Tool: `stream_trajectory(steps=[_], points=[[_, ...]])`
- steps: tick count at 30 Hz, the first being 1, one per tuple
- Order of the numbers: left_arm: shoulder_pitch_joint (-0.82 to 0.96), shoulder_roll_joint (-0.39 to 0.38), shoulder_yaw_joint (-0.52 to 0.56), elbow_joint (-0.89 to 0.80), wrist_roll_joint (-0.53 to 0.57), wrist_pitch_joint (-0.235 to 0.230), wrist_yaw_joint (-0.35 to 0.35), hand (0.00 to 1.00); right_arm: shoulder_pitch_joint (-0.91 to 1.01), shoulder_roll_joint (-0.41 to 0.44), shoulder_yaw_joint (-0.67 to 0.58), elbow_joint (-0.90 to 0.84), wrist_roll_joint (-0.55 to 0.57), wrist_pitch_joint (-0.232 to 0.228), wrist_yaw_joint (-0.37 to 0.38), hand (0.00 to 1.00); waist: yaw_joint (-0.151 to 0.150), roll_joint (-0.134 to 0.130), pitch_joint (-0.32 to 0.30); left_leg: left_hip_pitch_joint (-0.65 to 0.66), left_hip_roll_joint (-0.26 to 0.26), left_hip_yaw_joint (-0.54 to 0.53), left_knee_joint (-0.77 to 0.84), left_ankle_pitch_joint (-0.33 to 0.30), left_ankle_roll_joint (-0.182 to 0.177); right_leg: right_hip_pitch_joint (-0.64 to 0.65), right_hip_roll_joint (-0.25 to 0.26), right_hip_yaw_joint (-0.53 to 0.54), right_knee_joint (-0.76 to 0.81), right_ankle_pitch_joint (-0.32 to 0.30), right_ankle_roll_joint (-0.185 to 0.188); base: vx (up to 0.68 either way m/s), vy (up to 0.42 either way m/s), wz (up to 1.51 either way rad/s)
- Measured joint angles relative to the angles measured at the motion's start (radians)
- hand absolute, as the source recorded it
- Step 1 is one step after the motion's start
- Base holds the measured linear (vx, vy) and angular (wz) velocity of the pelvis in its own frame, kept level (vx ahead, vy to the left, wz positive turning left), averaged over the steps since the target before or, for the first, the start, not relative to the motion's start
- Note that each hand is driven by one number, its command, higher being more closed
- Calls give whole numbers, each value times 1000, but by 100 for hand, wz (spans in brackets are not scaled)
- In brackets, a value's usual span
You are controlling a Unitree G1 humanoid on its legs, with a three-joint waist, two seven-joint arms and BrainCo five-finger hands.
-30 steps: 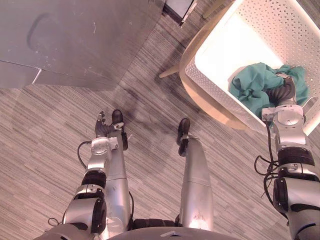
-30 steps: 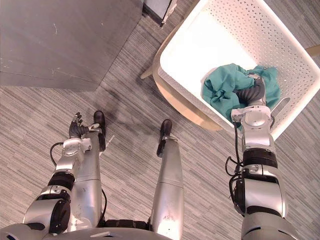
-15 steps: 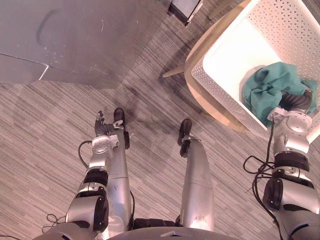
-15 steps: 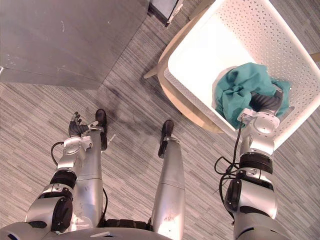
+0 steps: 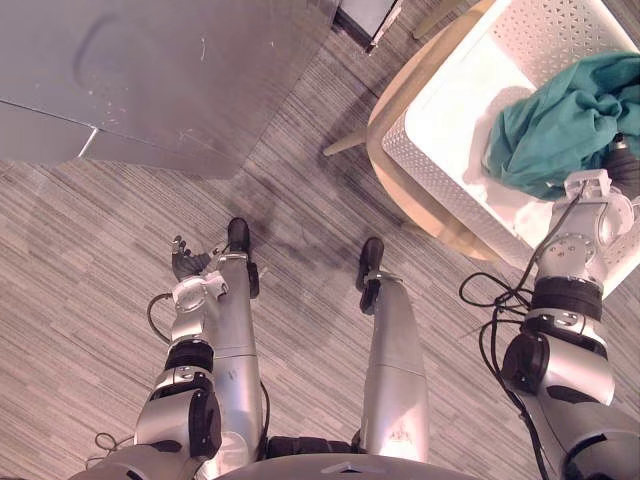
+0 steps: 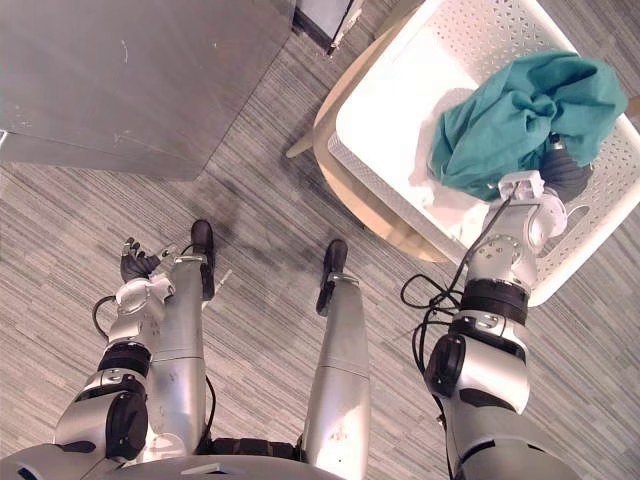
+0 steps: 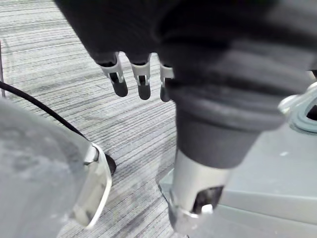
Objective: Pick up the laundry basket with both hands and put the clothes into the washing machine.
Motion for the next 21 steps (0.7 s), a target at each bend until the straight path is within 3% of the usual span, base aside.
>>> stream_trajectory(steps=[4, 10, 15, 21], points=[[2, -4, 10, 24, -1, 12, 9, 0, -1, 54, 70, -140, 66, -36, -23, 100, -1, 1, 0, 38, 1, 5, -3, -1, 1, 36, 0, 3, -4, 0, 0, 27, -18, -1], [34, -21, -3, 29, 0, 27, 16, 0, 21, 168, 207, -476, 92, -138, -56, 100, 1, 1, -1, 138, 3, 25, -35, -4, 6, 117, -3, 16, -19, -1, 0, 25, -37, -2], [146, -43, -40, 19, 3, 35, 17, 0, 88, 251, 246, -644, 89, -177, -68, 100, 5, 6, -6, 335, -3, 67, -135, -3, -1, 287, -26, 13, -84, -12, -17, 68, -56, 4], [315, -73, -33, 32, 2, 45, -4, 0, 210, 304, 268, -789, 52, -207, -70, 100, 3, 19, -121, 559, -38, 87, -294, 36, -7, 494, -73, -35, -176, -22, -10, 149, -43, 15]])
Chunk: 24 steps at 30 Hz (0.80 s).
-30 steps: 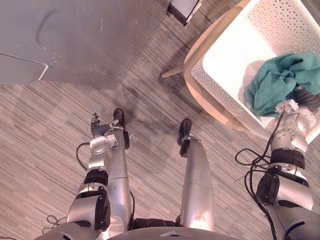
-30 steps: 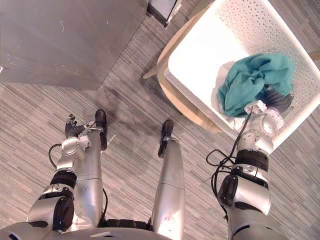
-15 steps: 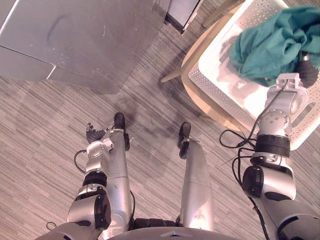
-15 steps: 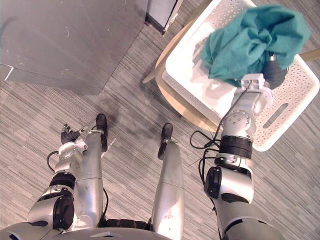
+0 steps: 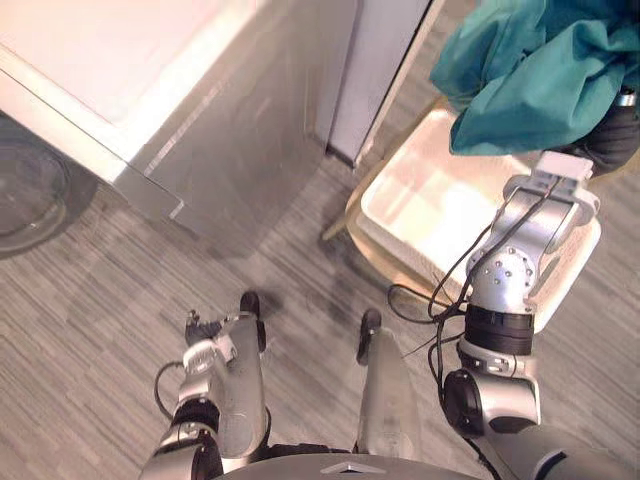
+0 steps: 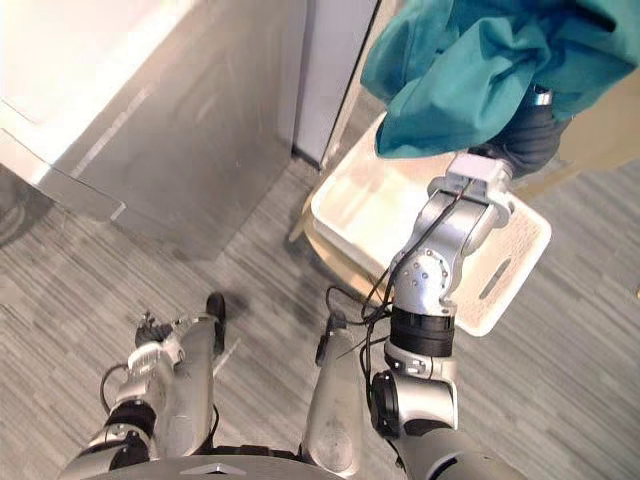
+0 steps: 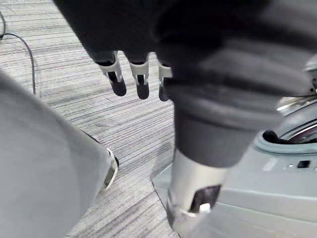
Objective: Pick up the laundry basket with both hands and put the clothes into the washing machine.
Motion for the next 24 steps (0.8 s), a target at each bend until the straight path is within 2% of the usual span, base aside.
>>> stream_trajectory(steps=[2, 7, 8, 10, 12, 13, 14, 15, 17, 20, 21, 24], points=[[65, -4, 69, 44, -31, 3, -12, 0, 81, 31, 23, -15, -1, -4, 17, 100, 4, 1, -95, 95, -10, 9, -90, 16, -3, 83, -16, -25, -55, -3, 3, 183, -28, 10], [111, 5, 263, 79, -141, 4, -32, 0, 245, 93, -13, -39, -20, -2, 48, 100, 8, 5, -228, 257, -29, 5, -278, 74, -10, 226, -30, -73, -162, -2, 4, 182, -23, 16], [111, 16, 341, 67, -206, 4, -29, 0, 290, 108, -46, -39, -34, -1, 59, 100, 6, 9, -263, 307, -32, -9, -350, 106, -14, 269, -30, -97, -196, 4, 5, 145, -34, 25], [114, 26, 393, 11, -245, 1, -22, 0, 328, 114, -86, -38, -37, 0, 63, 100, 6, 12, -301, 348, -32, -23, -419, 138, -18, 306, -28, -124, -228, 7, 4, 118, -37, 31], [124, 28, 419, -174, -260, -2, 5, 0, 364, 119, -144, -38, -40, -1, 66, 100, 11, 14, -331, 398, -31, -37, -485, 167, -22, 352, -26, -149, -255, 8, 4, 91, -36, 26], [129, 29, 417, -318, -256, -15, 32, 0, 385, 119, -159, -38, -42, -1, 67, 100, 12, 15, -345, 419, -30, -44, -507, 175, -22, 379, -25, -162, -270, 9, 5, 45, -19, 14], [129, 30, 416, -393, -256, -21, 47, 0, 398, 120, -163, -38, -43, -1, 67, 100, 14, 14, -354, 428, -30, -46, -516, 177, -22, 388, -24, -167, -277, 9, 5, 58, -15, 12], [130, 38, 395, -590, -242, -46, 88, 0, 425, 130, -164, -40, -49, 0, 67, 100, 20, 13, -375, 447, -30, -46, -526, 178, -22, 413, -21, -170, -298, 15, 7, 42, -4, 3], [128, 55, 352, -807, -171, -81, 139, 0, 445, 152, -162, -41, -77, 1, 67, 100, 21, 15, -394, 467, -31, -45, -533, 177, -22, 440, -19, -172, -324, 24, 11, 25, 3, 0], [113, 106, 241, -1045, -19, -119, 192, 0, 452, 161, -148, -45, -79, 17, 68, 100, 21, 23, -417, 480, -32, -37, -539, 177, -19, 461, -16, -168, -360, 44, 13, -5, 16, -5], [110, 111, 220, -1074, 14, -120, 199, 0, 455, 161, -142, -45, -79, 23, 69, 100, 20, 26, -419, 489, -31, -35, -543, 177, -19, 469, -15, -167, -369, 48, 13, -27, 24, -12], [104, 114, 67, -1229, 112, -130, 208, 0, 481, 162, -130, -66, -80, 50, 93, 100, 16, 27, -433, 501, -30, -21, -548, 176, -16, 482, -11, -157, -398, 57, 6, -36, 19, -14]])
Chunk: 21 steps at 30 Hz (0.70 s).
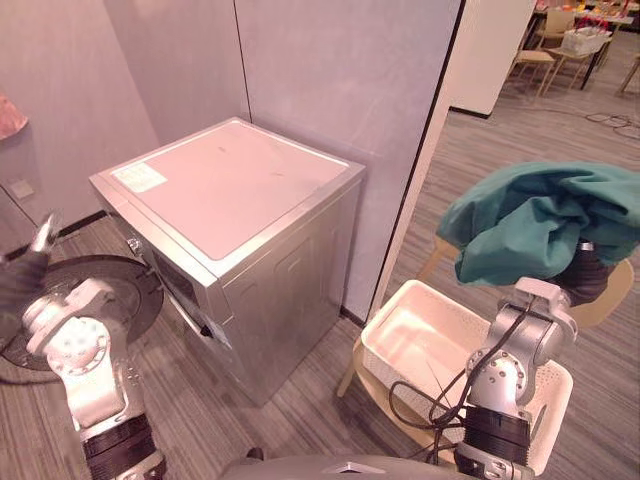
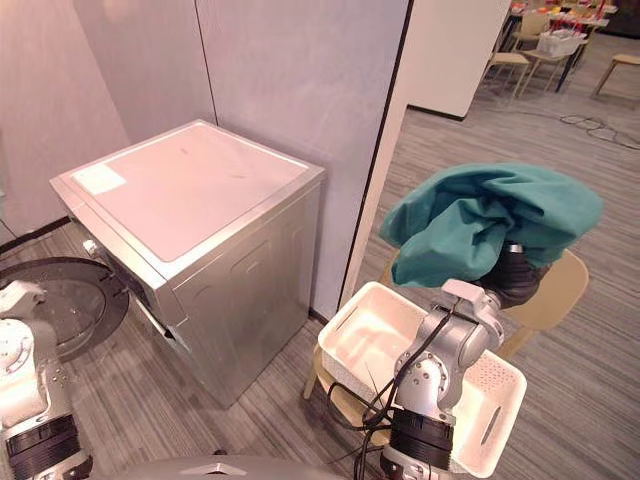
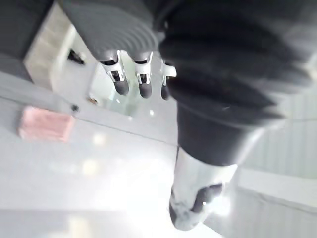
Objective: Pick up the laundry basket with both hands and put the clothes into the washing machine.
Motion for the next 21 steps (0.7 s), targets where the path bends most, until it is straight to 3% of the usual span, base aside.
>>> stream_trajectory(steps=[2, 4, 5, 6, 8, 11, 17, 21], points=[[-18, 3, -136, -69, 67, -25, -21, 0, 7, 0, 1, -51, -1, 11, 20, 100, -8, 4, -3, 4, -1, 14, 0, 1, 2, 1, 3, 19, -20, 16, -2, -37, 25, -20], [-47, 6, -230, -77, 66, -41, -40, 0, 8, -1, 8, -56, -12, 10, 29, 100, -20, 4, -3, 18, 0, 23, -3, 1, 3, 8, 5, 28, -31, 26, 0, -33, 21, -23], [-84, 21, -351, -70, 66, -42, -67, 0, 17, -1, 20, -56, -29, 11, 41, 100, -26, 4, -3, 35, 0, 34, -8, 1, 3, 19, 8, 45, -40, 31, -1, -33, 16, -26], [-98, 29, -404, -65, 66, -43, -81, 0, 22, 0, 29, -56, -32, 11, 44, 100, -30, 4, -4, 40, 0, 37, -12, 1, 4, 19, 8, 48, -42, 33, -2, -33, 10, -21], [-173, 43, -594, 3, 58, -57, -163, 0, 30, 7, 65, -56, -35, 16, 48, 100, -53, 7, -8, 50, 0, 46, -26, 3, 2, 17, 11, 60, -49, 39, -5, -49, 8, -16], [-254, 37, -774, 171, -9, -58, -263, 0, 36, 18, 120, -56, -35, 29, 49, 100, -72, 10, -10, 66, 2, 68, -36, 3, 3, 15, 16, 86, -59, 46, -3, -37, 4, -23], [-386, -35, -1026, 573, -154, 20, -406, 0, 68, 22, 242, -74, -28, 40, 51, 100, -98, 21, -17, 70, 2, 91, -36, 4, 1, 1, 19, 115, -67, 59, -3, -17, 2, -14], [-433, -72, -1058, 661, -150, 47, -430, 0, 91, 24, 289, -92, -16, 56, 62, 100, -107, 17, -14, 89, 2, 119, -36, 1, 4, -2, 21, 146, -67, 70, 12, 9, 1, -23]])
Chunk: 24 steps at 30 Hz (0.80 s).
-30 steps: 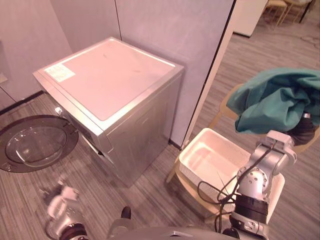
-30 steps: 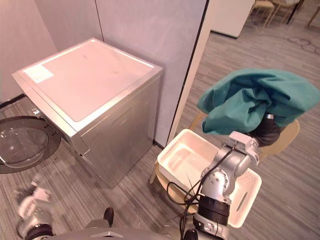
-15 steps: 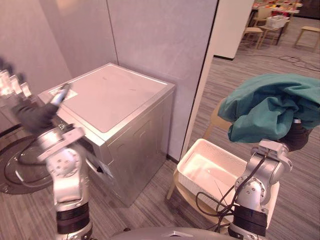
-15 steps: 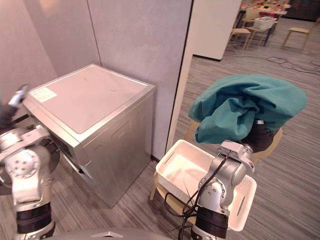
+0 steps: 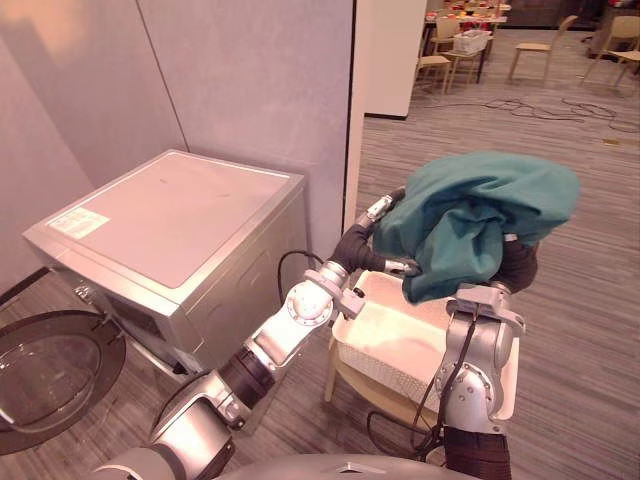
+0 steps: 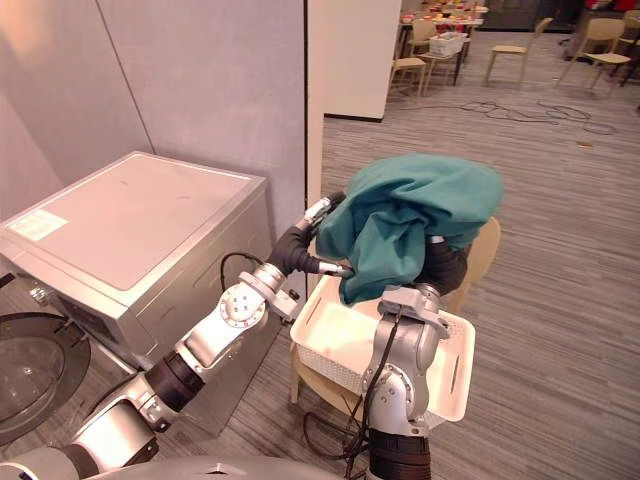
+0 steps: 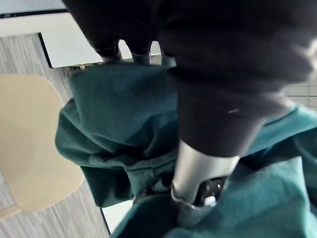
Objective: Pick up the laundry basket with both hands and put the clothes into the washing machine.
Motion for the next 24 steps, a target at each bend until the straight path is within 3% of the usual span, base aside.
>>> stream_trajectory(steps=[11, 12, 24], points=[[-139, -52, -68, 117, -2, 22, 7, 0, 12, 1, 58, -2, 30, -5, 9, 100, -16, -12, 8, 15, -4, 30, -11, -10, -1, -14, 0, 33, 2, 0, 2, -17, 2, -8], [-155, -56, -69, 129, -3, 23, 18, 100, 12, 1, 58, -2, 31, -12, 9, 100, -17, -12, 8, 17, -4, 31, -13, -6, 4, -14, 0, 34, 2, 0, 3, 0, 0, 0], [-231, -66, -57, 128, -123, 24, 70, 100, 24, 1, 93, -46, 40, -33, 20, 100, -25, -15, 9, 18, -4, 35, -14, -6, 4, -14, 0, 36, 5, 0, 6, 0, 0, 0]])
